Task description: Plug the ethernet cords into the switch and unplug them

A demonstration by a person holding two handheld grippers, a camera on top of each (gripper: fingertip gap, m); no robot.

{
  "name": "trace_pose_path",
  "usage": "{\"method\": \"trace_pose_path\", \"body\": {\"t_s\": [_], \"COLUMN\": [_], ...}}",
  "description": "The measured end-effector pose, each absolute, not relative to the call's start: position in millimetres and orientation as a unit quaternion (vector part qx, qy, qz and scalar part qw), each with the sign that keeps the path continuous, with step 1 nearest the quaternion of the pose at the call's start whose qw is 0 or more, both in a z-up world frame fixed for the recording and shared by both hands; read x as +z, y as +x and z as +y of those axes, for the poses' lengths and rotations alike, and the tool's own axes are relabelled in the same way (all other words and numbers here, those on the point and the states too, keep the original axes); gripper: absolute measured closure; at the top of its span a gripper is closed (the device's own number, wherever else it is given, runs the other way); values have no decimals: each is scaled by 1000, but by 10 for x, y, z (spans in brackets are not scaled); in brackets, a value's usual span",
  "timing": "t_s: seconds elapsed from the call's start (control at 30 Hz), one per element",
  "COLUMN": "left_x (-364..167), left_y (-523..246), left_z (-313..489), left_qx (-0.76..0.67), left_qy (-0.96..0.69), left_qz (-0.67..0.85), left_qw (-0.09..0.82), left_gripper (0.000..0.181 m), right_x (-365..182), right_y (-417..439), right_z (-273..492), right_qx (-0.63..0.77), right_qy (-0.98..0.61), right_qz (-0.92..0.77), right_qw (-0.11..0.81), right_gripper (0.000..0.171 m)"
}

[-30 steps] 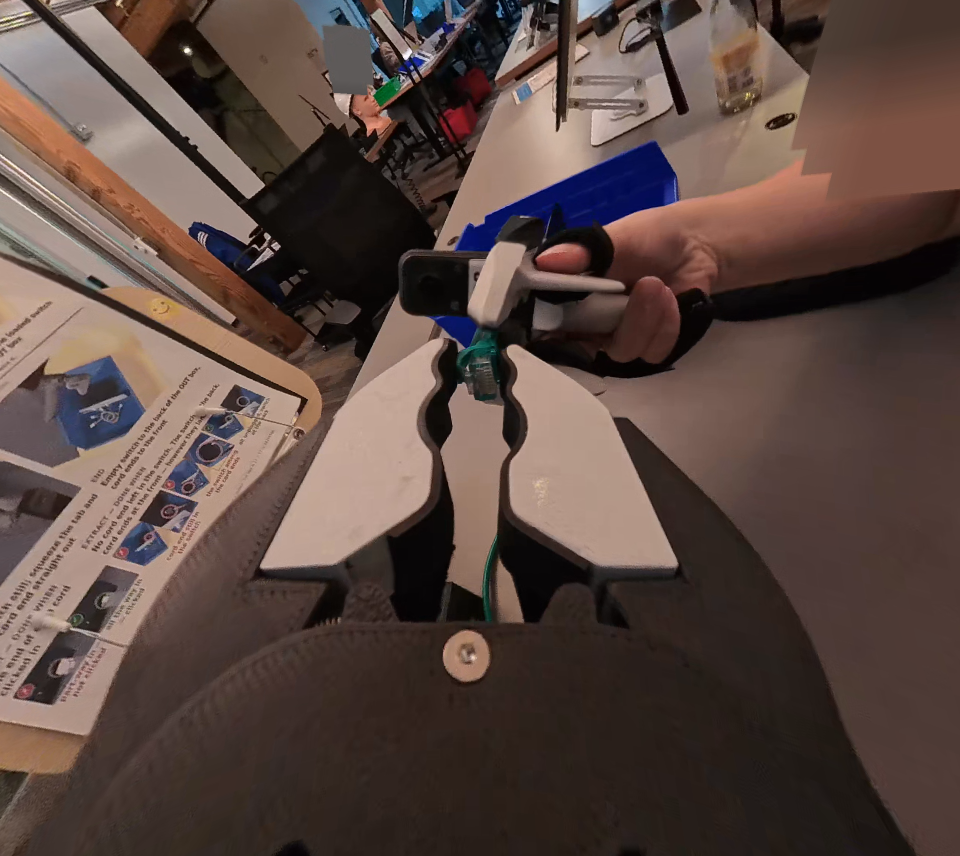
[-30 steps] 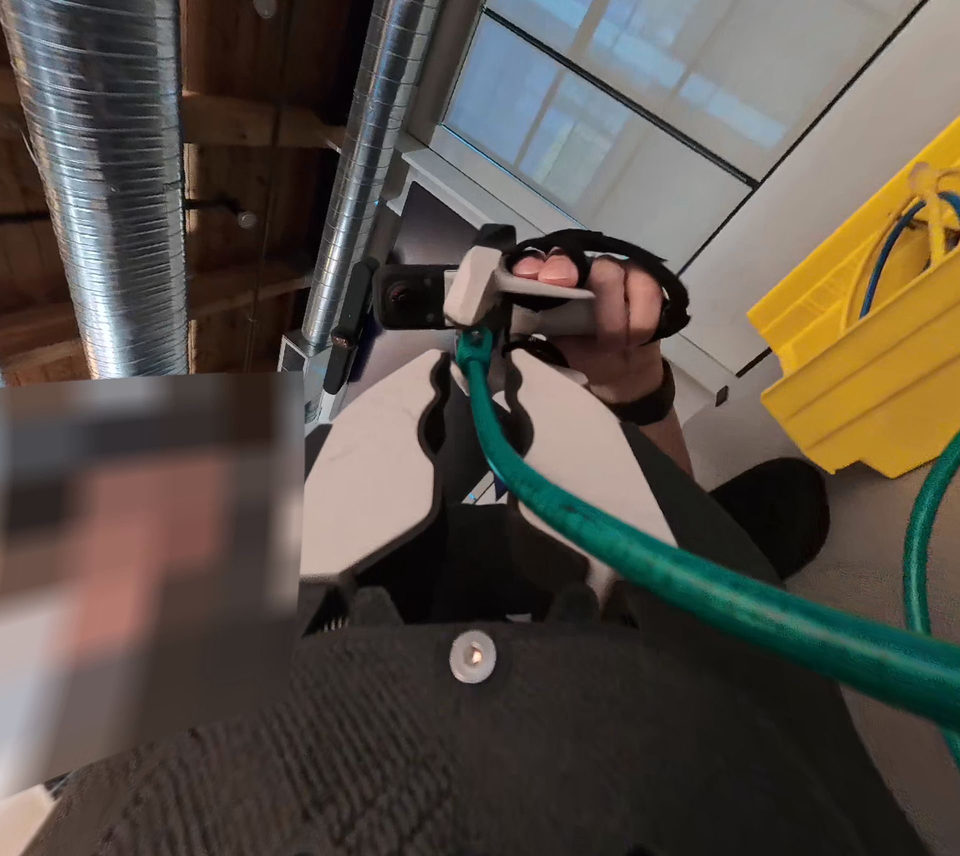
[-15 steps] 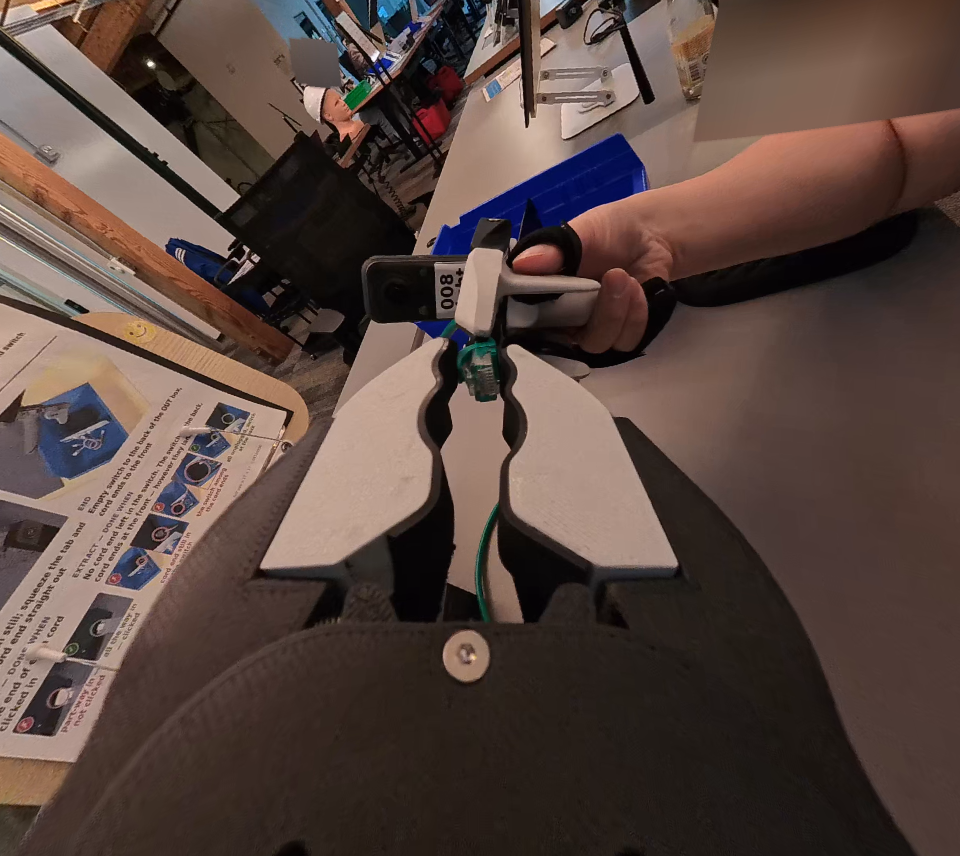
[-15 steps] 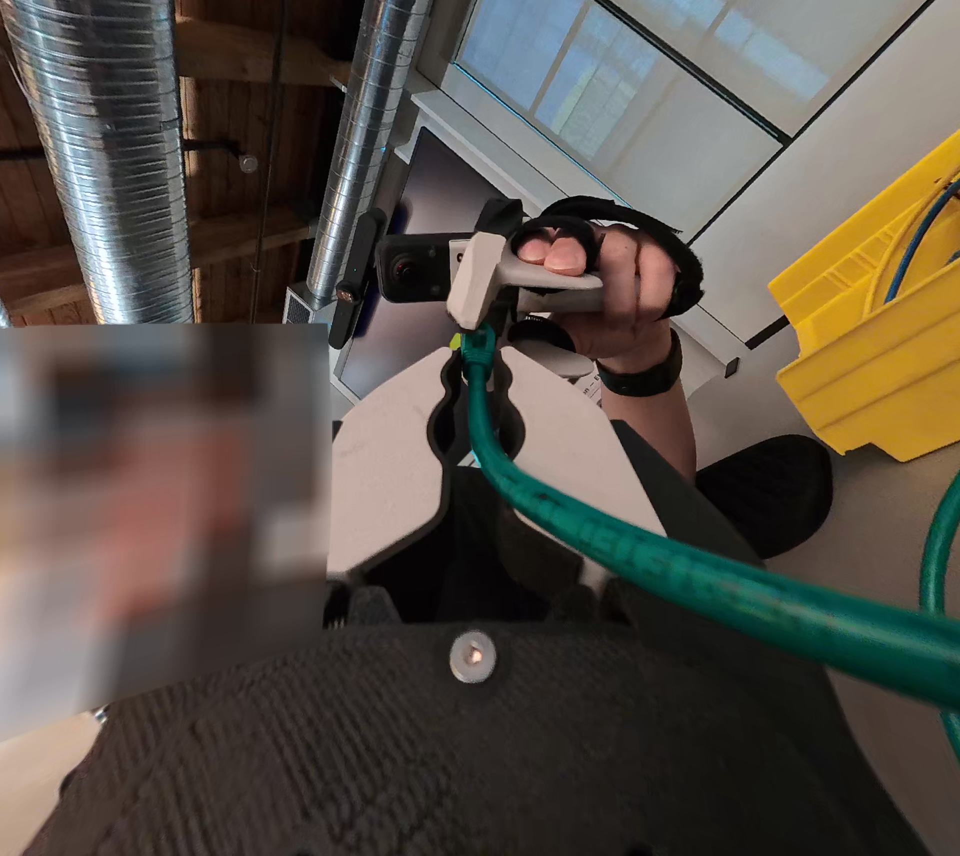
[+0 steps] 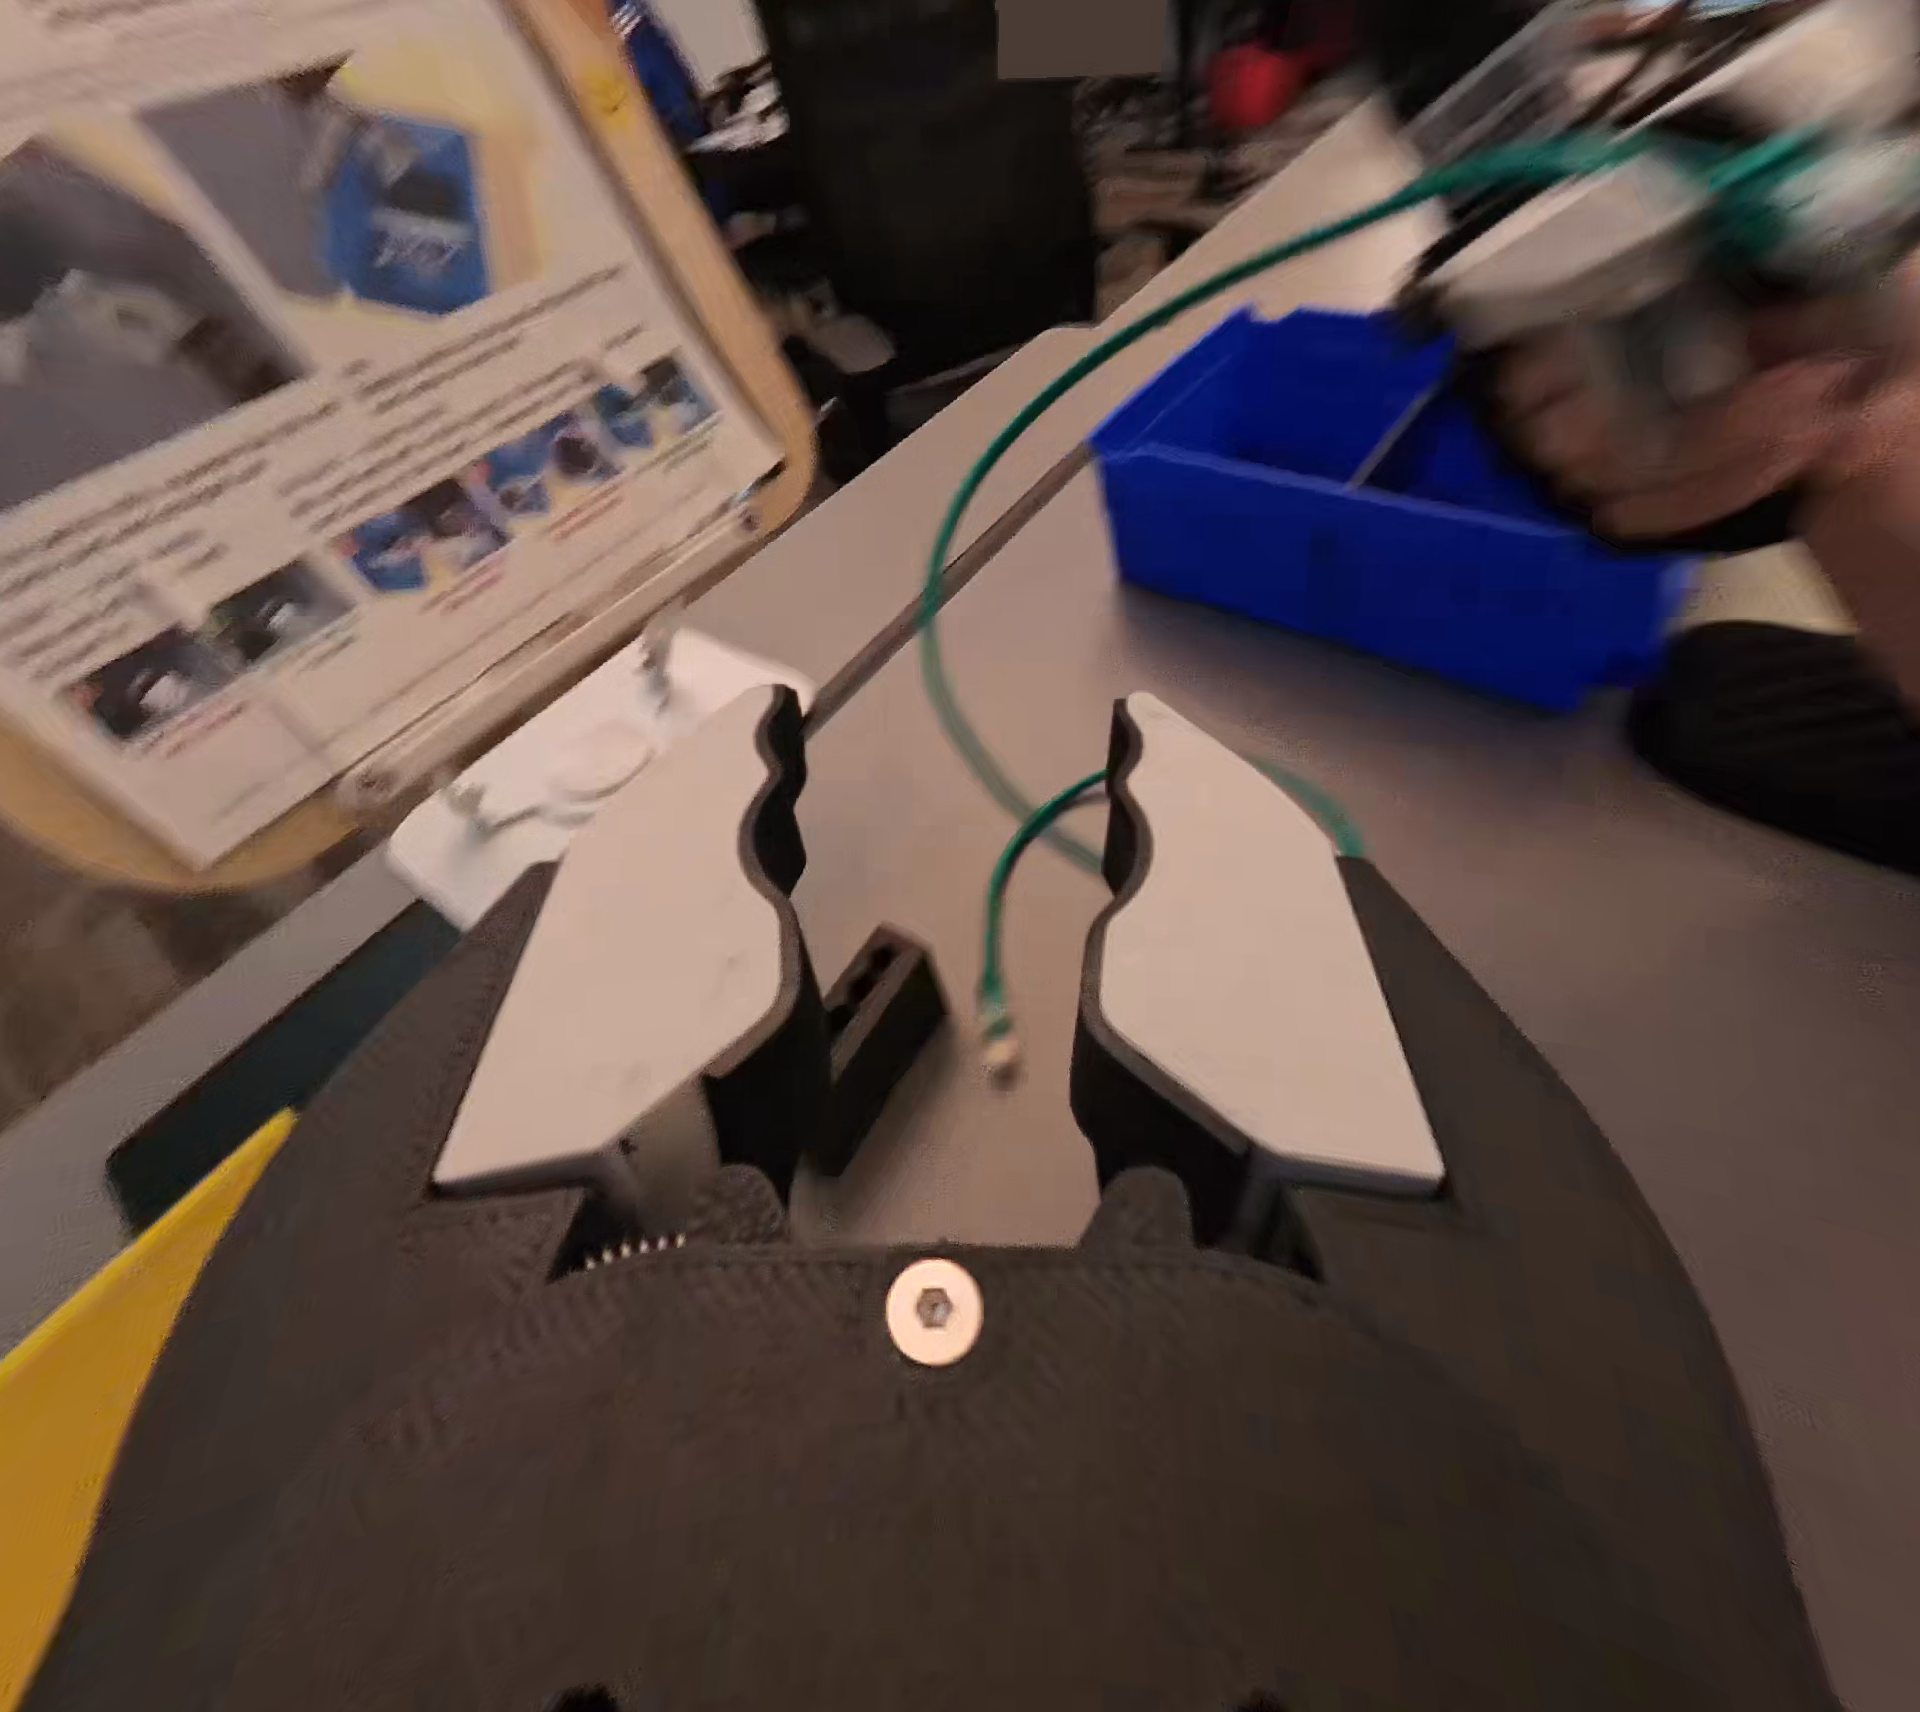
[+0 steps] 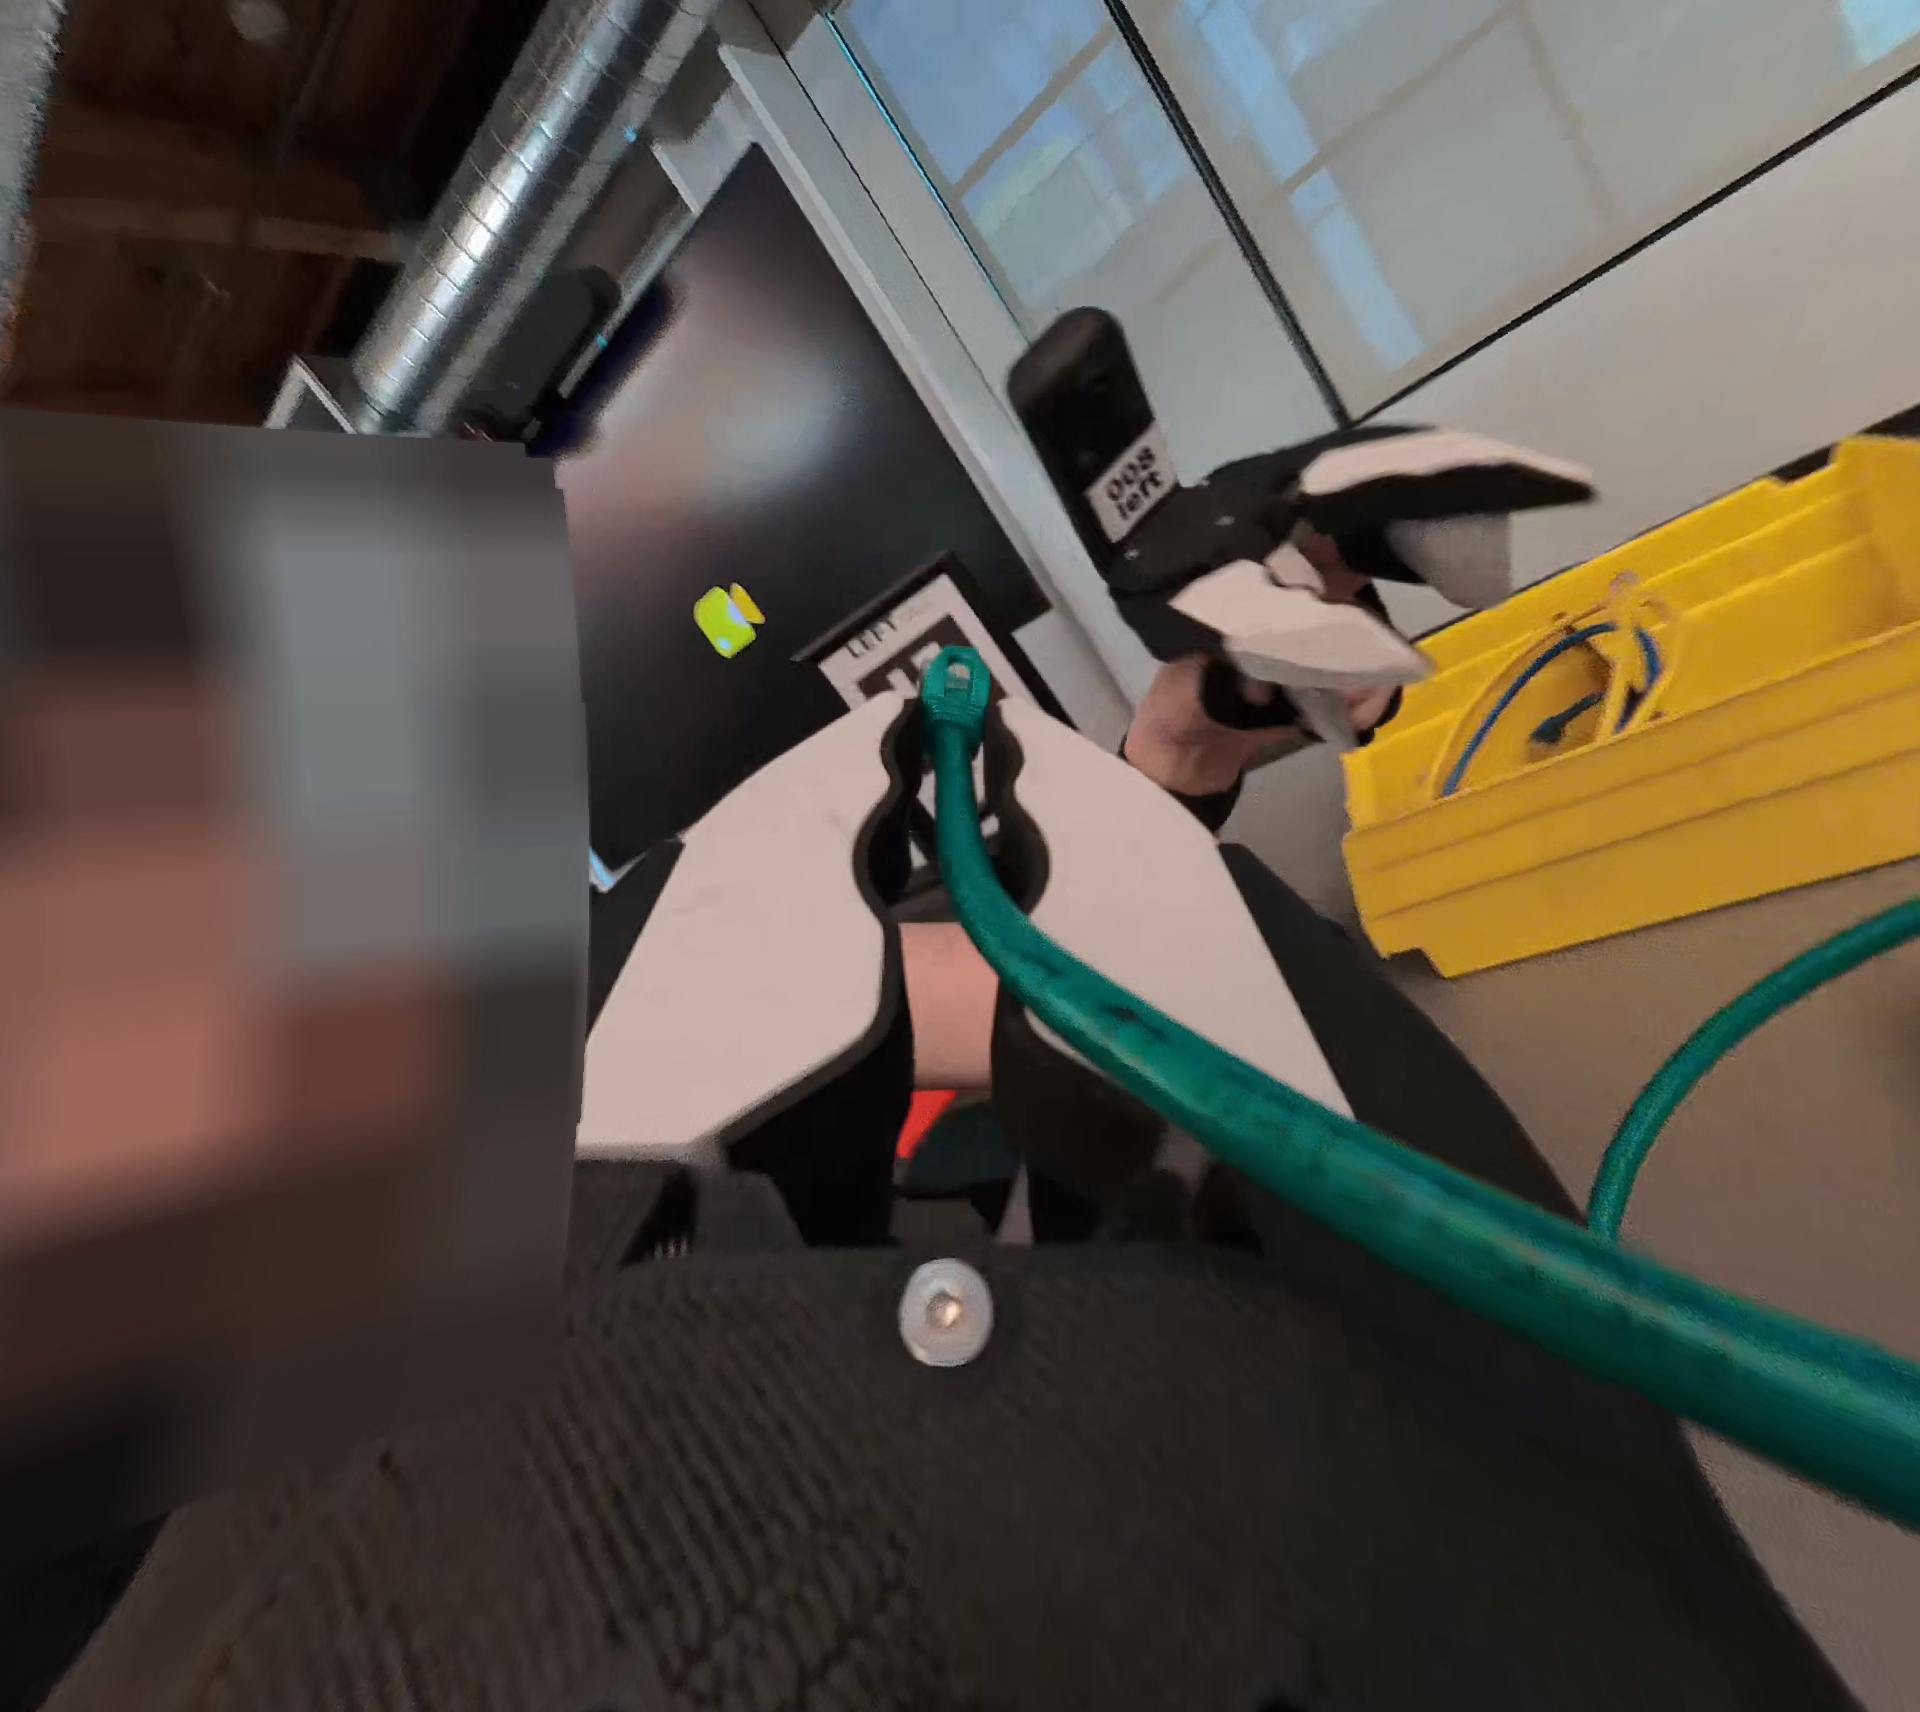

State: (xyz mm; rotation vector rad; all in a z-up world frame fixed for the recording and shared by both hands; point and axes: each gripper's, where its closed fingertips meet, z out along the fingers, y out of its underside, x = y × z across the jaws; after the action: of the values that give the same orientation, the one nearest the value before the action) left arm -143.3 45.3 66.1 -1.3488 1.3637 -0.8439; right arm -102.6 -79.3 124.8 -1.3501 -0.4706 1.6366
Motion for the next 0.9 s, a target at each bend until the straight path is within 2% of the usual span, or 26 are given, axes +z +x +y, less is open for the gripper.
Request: {"method": "trace_pose_path", "body": {"t_s": [0.03, 0.1, 0.2, 0.33, 0.57, 0.7, 0.83, 0.9], "left_x": [508, 127, -298, -678, -1282, -1374, -1413, -1415], "left_y": [-1444, -1448, -1312, -1235, -1434, -1511, -1422, -1362], "left_z": [601, 825, 908, 1059, 1317, 1297, 1021, 904], "left_qx": [-308, -215, -181, -136, -26, 20, -43, -70], "left_qy": [-583, -623, -636, -632, -688, -698, -741, -749], "left_qz": [566, 592, 635, 698, 704, 696, 656, 640], "left_qw": [495, 464, 399, 308, 175, 167, 140, 156], "left_gripper": [126, 123, 128, 125, 124, 143, 153, 154], "right_x": [1306, 1398, 1396, 1379, 1454, 1494, 1537, 1540], "right_y": [-981, -908, -809, -681, -524, -437, -351, -317], "right_z": [-841, -928, -924, -877, -931, -964, -994, -1000], "right_qx": [652, 635, 598, 574, 571, 563, 568, 562], "right_qy": [-552, -553, -574, -582, -572, -569, -561, -563], "right_qz": [-201, -215, -221, -217, -214, -215, -209, -207], "right_qw": [480, 496, 515, 534, 549, 560, 565, 569], "right_gripper": [159, 159, 159, 159, 159, 158, 159, 159]}}
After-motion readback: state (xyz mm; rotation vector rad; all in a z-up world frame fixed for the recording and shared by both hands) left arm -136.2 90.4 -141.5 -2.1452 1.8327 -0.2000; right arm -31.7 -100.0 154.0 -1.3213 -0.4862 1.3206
